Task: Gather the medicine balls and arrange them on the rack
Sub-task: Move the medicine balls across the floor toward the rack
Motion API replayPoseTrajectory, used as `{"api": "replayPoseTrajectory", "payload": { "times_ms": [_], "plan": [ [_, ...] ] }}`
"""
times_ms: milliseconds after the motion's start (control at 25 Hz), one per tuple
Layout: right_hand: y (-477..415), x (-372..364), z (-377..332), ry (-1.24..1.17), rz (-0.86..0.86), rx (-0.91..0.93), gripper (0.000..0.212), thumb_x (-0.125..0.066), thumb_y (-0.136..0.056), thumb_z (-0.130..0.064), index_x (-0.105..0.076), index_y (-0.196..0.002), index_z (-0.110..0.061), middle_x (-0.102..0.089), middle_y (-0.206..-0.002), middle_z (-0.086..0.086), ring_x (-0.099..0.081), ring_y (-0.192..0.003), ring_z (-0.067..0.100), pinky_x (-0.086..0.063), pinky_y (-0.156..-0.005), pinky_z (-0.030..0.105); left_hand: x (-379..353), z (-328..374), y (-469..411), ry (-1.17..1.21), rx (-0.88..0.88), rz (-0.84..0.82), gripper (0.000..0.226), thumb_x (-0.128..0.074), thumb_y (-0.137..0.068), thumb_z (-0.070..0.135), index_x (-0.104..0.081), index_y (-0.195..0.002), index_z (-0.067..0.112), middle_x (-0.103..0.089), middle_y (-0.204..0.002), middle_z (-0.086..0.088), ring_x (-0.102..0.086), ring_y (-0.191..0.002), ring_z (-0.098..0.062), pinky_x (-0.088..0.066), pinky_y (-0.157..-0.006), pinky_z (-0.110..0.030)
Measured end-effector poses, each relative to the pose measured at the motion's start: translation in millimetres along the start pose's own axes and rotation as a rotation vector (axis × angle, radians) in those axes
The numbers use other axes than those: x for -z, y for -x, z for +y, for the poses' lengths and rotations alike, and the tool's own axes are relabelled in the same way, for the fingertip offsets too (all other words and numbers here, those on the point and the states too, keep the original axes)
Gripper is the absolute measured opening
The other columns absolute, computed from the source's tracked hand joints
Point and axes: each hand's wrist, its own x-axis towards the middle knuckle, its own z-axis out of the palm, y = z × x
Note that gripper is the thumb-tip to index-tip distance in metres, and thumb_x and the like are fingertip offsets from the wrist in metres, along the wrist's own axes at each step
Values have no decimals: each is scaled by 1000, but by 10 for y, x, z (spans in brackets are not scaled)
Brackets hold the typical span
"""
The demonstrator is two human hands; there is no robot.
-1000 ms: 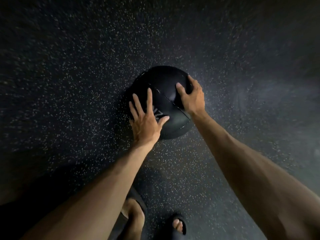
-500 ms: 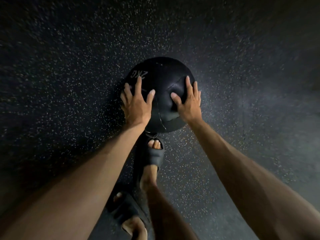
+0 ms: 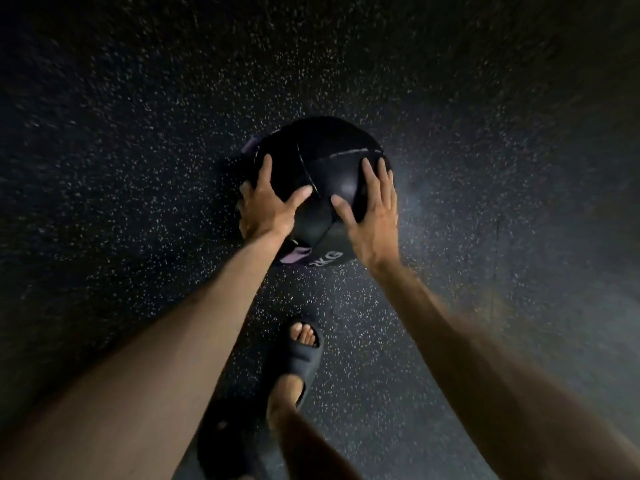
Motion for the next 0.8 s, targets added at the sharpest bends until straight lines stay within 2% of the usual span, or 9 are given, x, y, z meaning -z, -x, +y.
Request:
{"api": "replayPoseTrajectory", "payload": {
  "times_ms": [80,160,240,320,400,520,640,720,800],
  "plan": [
    [-28,-38,-22,-68,9,-65,82,-58,-92,-59,-19,-159,-34,-4,-169,-1,2,-155,23,-13,-123,56,36,192,-146,51,35,43,83,-62,-86,64,-22,-155,41,-31,-152,-16,-37,-137,-40,-42,-104,-56],
    [-183,-43,-109,-102,20,-123,81,-59,-92,-58,-19,-158,-35,-4,-169,1,2,-155,25,-13,-122,58,60,309,-164,31,-32,69,78,-56,-90,63,-24,-156,36,-27,-155,-18,-30,-140,-41,-38,-108,-58],
    [-412,-9,-210,-81,12,-131,79,-58,-93,-58,-20,-158,-35,-7,-168,3,-2,-155,27,-14,-122,59,92,307,-116,-47,-211,87,79,-56,-91,60,-21,-157,33,-18,-161,-18,-20,-145,-40,-31,-114,-58],
    [-733,52,-321,-32,-4,-163,78,-55,-93,-60,-20,-158,-36,-9,-168,3,-5,-154,28,-15,-121,59,79,260,-76,-198,-408,72,91,-61,-87,61,-12,-159,33,-4,-165,-18,-7,-150,-40,-23,-119,-56],
    [-1111,120,-448,-8,-48,-216,79,-52,-92,-65,-21,-158,-36,-12,-167,4,-7,-154,29,-16,-121,60,54,275,-89,-309,-507,71,105,-65,-81,65,-4,-160,32,7,-166,-19,3,-152,-39,-20,-120,-58],
    [-1619,154,-672,27,-47,-244,79,-52,-91,-67,-29,-156,-30,-24,-164,5,-17,-151,29,-23,-119,59,172,538,-439,-290,-478,32,115,-73,-74,63,-2,-159,35,8,-165,-18,5,-152,-41,-24,-117,-64],
    [-1720,134,-777,-7,37,-179,69,-54,-95,-56,-36,-153,-23,-33,-159,7,-28,-147,26,-28,-119,51,408,801,-896,-224,-362,-18,108,-76,-75,57,-8,-157,42,4,-166,-14,0,-152,-40,-30,-114,-62],
    [-1580,76,-789,-55,59,-168,68,-55,-97,-51,-32,-155,-26,-25,-163,7,-22,-150,25,-24,-122,46,590,1005,-1218,-191,-305,-43,99,-75,-78,57,-13,-155,43,-5,-164,-14,-14,-148,-41,-37,-109,-60],
    [-1550,10,-820,-117,45,-247,71,-54,-97,-54,-23,-157,-35,-14,-166,6,-14,-152,26,-21,-123,49,726,1184,-1522,-205,-295,-30,95,-72,-78,60,-18,-153,41,-21,-157,-14,-32,-138,-40,-44,-98,-54]
  ]
}}
